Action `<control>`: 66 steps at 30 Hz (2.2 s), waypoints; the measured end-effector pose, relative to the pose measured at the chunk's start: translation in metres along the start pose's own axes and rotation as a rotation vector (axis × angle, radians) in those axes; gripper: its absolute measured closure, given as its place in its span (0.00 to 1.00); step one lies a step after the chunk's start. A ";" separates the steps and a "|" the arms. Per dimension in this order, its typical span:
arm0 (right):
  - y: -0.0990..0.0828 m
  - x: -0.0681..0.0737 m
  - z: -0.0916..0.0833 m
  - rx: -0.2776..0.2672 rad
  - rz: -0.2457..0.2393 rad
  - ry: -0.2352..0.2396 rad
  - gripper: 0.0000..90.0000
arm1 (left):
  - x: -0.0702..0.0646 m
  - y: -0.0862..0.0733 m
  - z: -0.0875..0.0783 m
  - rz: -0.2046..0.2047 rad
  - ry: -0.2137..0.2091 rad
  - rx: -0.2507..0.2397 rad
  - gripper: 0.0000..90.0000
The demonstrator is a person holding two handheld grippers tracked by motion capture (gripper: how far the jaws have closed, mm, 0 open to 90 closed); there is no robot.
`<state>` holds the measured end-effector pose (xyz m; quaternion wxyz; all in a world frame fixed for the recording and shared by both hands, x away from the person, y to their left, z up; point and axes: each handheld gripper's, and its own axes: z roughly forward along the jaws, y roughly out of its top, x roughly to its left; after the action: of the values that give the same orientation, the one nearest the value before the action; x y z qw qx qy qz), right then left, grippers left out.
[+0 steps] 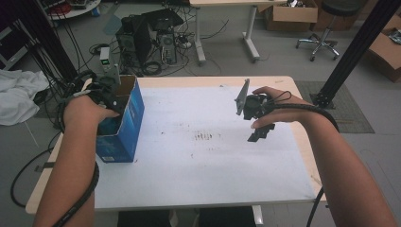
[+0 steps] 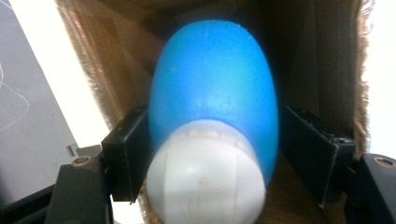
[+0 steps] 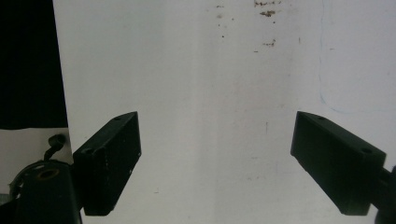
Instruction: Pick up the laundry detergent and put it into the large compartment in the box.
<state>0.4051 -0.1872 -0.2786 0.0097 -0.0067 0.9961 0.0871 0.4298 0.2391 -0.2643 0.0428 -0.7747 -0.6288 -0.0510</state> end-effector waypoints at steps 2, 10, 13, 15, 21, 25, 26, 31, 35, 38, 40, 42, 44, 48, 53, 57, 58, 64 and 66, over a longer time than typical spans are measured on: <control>0.000 0.000 0.000 0.002 0.001 -0.001 0.18 | 0.000 0.000 -0.003 -0.005 0.005 -0.007 0.31; 0.001 0.001 0.000 0.001 0.000 -0.002 0.18 | 0.002 -0.003 -0.014 -0.014 0.004 -0.025 0.27; 0.001 0.001 -0.001 0.001 -0.002 -0.003 0.18 | 0.002 -0.004 -0.016 -0.010 0.009 -0.021 0.24; 0.001 0.001 -0.001 0.001 -0.003 -0.003 0.18 | 0.003 -0.005 -0.017 -0.013 0.012 -0.024 0.23; 0.001 0.001 -0.001 0.004 -0.003 -0.004 0.18 | 0.002 -0.006 -0.021 -0.008 0.010 -0.033 0.21; 0.002 0.001 -0.001 0.006 -0.002 -0.003 0.18 | 0.001 -0.006 -0.023 -0.002 0.012 -0.027 0.19; 0.002 0.001 -0.001 0.005 -0.003 -0.004 0.18 | 0.000 -0.006 -0.024 0.000 0.019 -0.026 0.18; 0.002 0.002 -0.001 0.004 -0.002 0.000 0.18 | -0.001 -0.009 -0.029 0.014 0.030 -0.036 0.17; 0.002 0.002 -0.003 0.009 -0.005 0.003 0.18 | -0.005 -0.011 -0.034 0.050 0.035 -0.039 0.13; 0.002 0.002 -0.005 0.009 -0.003 -0.001 0.18 | -0.008 -0.012 -0.037 0.064 0.043 -0.044 0.09; 0.003 0.003 -0.007 0.006 -0.004 -0.003 0.18 | -0.011 -0.013 -0.038 0.079 0.046 -0.047 0.07; 0.003 0.003 -0.007 0.008 -0.003 -0.004 0.18 | -0.013 -0.014 -0.040 0.088 0.047 -0.047 0.06; 0.003 0.003 -0.007 0.010 -0.004 -0.002 0.18 | -0.015 -0.015 -0.042 0.106 0.050 -0.051 0.05; 0.004 0.004 -0.006 0.013 -0.004 0.000 0.18 | -0.018 -0.017 -0.045 0.124 0.056 -0.057 0.02; 0.006 0.004 -0.006 0.015 -0.008 -0.001 0.18 | -0.018 -0.019 -0.049 0.138 0.064 -0.046 0.01; 0.006 0.004 -0.008 0.017 -0.008 -0.010 0.18 | -0.017 -0.021 -0.054 0.145 0.054 -0.066 0.00; 0.006 0.004 -0.008 0.019 -0.009 -0.011 0.18 | -0.017 -0.022 -0.055 0.151 0.052 -0.071 0.00; 0.006 0.004 -0.010 0.019 -0.010 -0.013 0.18 | -0.027 -0.023 -0.065 0.222 0.042 -0.094 0.00; 0.006 0.004 -0.011 0.021 -0.008 -0.014 0.18 | -0.032 -0.023 -0.070 0.264 0.038 -0.113 0.00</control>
<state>0.4006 -0.1832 -0.2671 0.0170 -0.0100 0.9969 0.0765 0.3992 0.2032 -0.1993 0.0176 -0.8509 -0.5164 -0.0950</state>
